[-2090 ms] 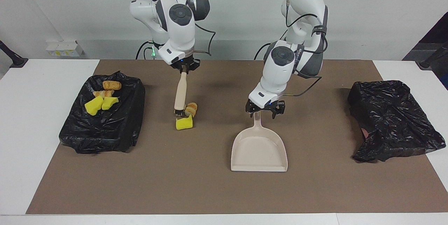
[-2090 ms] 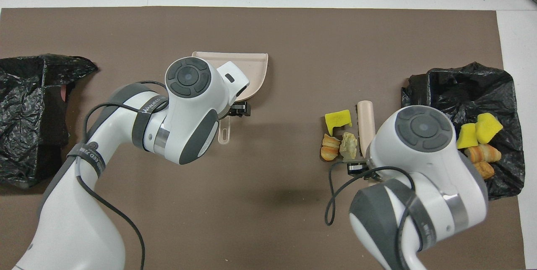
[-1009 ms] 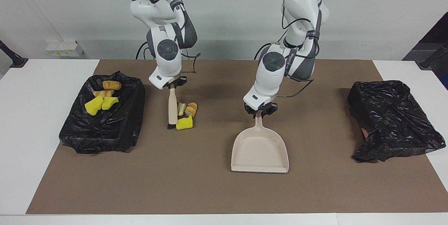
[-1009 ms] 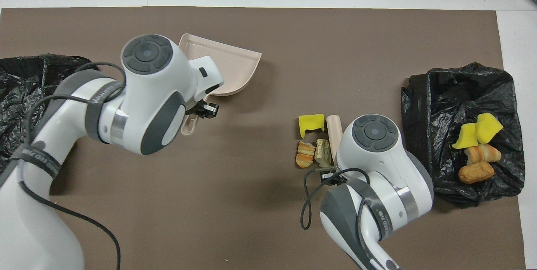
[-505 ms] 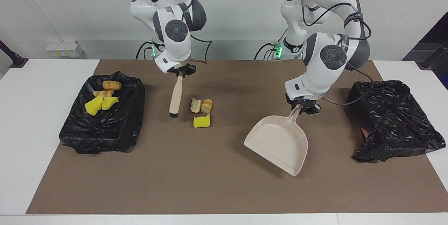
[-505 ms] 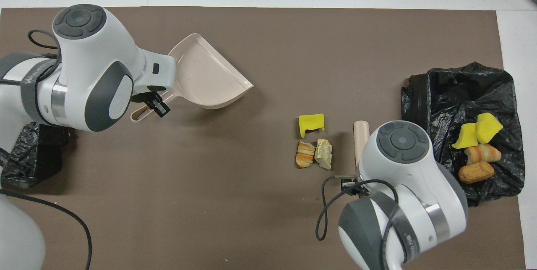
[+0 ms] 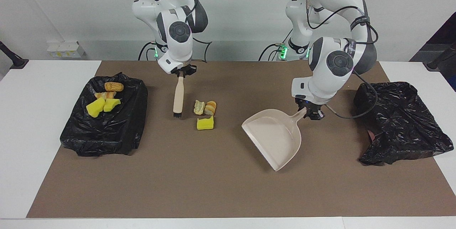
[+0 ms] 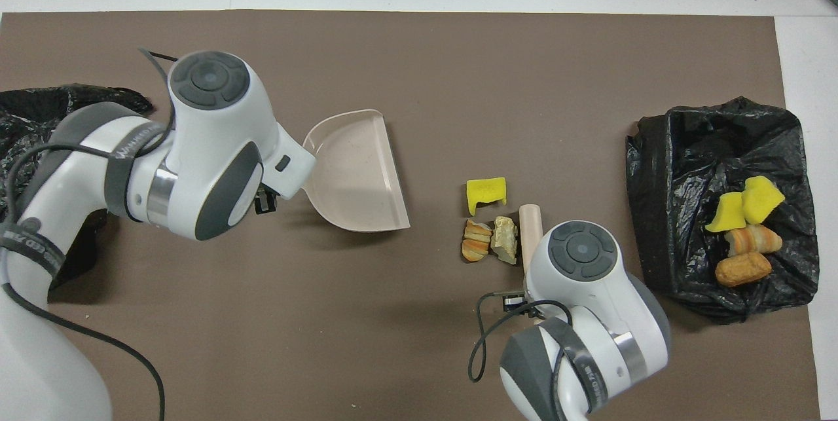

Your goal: Sweep and dump trash in bin

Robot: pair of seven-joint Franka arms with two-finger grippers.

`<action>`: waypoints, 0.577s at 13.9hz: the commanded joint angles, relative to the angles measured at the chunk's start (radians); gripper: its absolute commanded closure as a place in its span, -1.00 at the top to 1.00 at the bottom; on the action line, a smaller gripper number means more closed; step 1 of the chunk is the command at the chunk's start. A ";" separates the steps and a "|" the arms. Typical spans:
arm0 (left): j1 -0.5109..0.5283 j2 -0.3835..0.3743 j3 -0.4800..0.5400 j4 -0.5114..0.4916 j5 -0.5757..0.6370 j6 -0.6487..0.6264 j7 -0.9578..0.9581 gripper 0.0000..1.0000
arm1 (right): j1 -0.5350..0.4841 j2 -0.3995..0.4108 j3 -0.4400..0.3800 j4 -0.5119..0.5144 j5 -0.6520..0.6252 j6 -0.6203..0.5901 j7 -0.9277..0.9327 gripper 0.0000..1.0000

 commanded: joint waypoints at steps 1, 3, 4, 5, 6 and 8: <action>-0.072 -0.085 0.010 -0.141 0.035 0.087 0.028 -1.00 | 0.053 0.044 0.005 0.002 0.078 0.062 0.043 -1.00; -0.116 -0.083 0.010 -0.179 0.054 0.135 0.023 -1.00 | 0.109 0.086 0.005 0.019 0.080 0.105 0.020 -1.00; -0.118 -0.089 0.010 -0.193 0.054 0.151 0.023 -1.00 | 0.122 0.096 0.006 0.038 0.083 0.104 0.014 -1.00; -0.119 -0.097 0.008 -0.219 0.054 0.166 0.023 -1.00 | 0.124 0.106 0.006 0.051 0.093 0.105 0.011 -1.00; -0.132 -0.106 0.008 -0.241 0.054 0.180 0.023 -1.00 | 0.133 0.115 0.014 0.071 0.172 0.108 -0.003 -1.00; -0.138 -0.112 0.008 -0.265 0.054 0.221 0.019 -1.00 | 0.193 0.133 0.014 0.135 0.286 0.098 -0.014 -1.00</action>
